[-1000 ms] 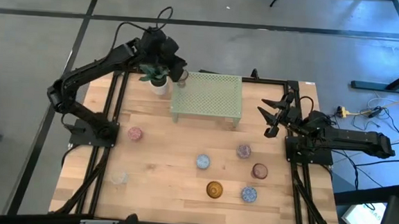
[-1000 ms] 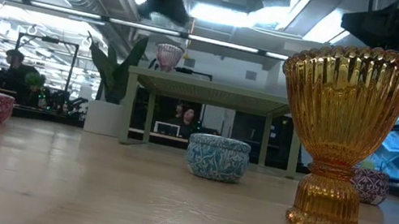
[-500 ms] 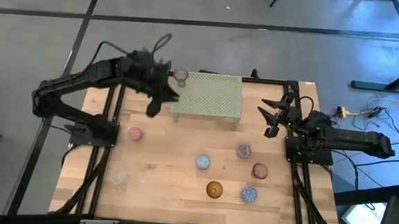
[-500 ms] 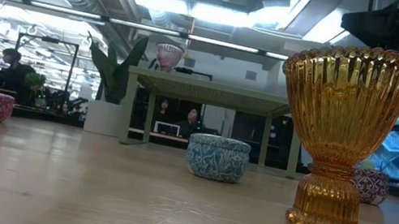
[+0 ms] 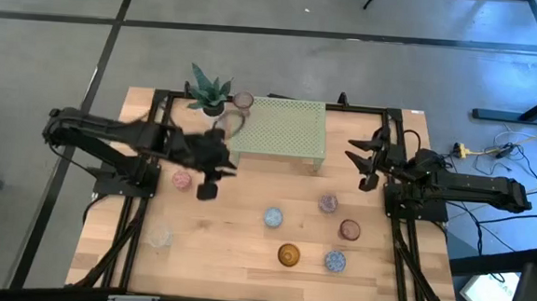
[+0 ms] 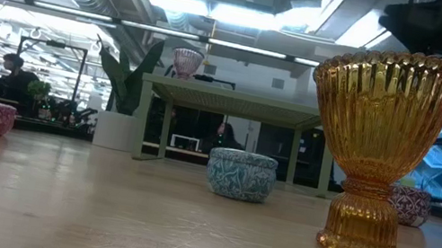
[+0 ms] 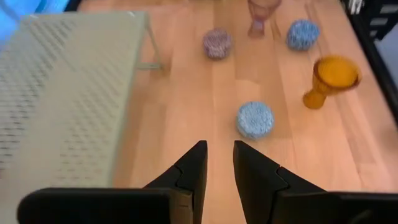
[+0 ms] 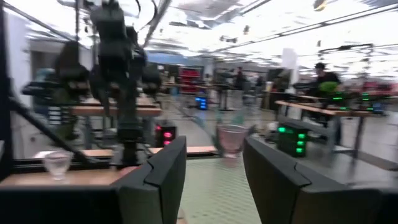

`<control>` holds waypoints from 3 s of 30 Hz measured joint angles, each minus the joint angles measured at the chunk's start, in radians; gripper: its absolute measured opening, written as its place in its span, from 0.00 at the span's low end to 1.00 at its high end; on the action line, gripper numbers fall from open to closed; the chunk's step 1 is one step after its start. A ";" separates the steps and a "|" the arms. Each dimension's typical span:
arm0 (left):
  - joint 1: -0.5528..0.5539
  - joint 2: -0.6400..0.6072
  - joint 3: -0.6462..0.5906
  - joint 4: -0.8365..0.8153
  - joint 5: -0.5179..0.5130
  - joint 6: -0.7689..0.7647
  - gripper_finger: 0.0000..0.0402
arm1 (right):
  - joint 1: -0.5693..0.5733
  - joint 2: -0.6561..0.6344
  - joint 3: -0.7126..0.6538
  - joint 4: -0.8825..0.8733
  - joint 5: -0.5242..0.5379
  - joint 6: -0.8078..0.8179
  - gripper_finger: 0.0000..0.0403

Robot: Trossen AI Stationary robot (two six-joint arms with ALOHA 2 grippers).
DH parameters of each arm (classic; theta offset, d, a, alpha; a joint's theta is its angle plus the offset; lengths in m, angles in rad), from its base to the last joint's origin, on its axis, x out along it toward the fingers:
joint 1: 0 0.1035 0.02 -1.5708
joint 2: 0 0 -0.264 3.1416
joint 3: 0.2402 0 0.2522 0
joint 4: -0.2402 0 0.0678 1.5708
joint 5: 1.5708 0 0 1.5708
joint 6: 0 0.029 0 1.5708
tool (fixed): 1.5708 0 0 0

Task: Pick & Place candle stick holders
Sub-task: Put the transparent glass candle holder on the shelf

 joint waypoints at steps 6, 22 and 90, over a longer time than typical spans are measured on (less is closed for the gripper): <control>-0.099 0.000 -0.163 0.221 -0.072 -0.102 0.19 | 0.000 0.000 0.000 0.000 -0.014 0.066 0.40; -0.384 -0.068 -0.220 0.146 -0.188 -0.318 0.19 | 0.000 0.000 0.000 0.000 -0.014 0.153 0.40; -0.359 -0.088 -0.219 -0.521 0.351 -0.673 0.19 | -0.001 0.353 0.216 -0.162 -0.179 0.171 0.40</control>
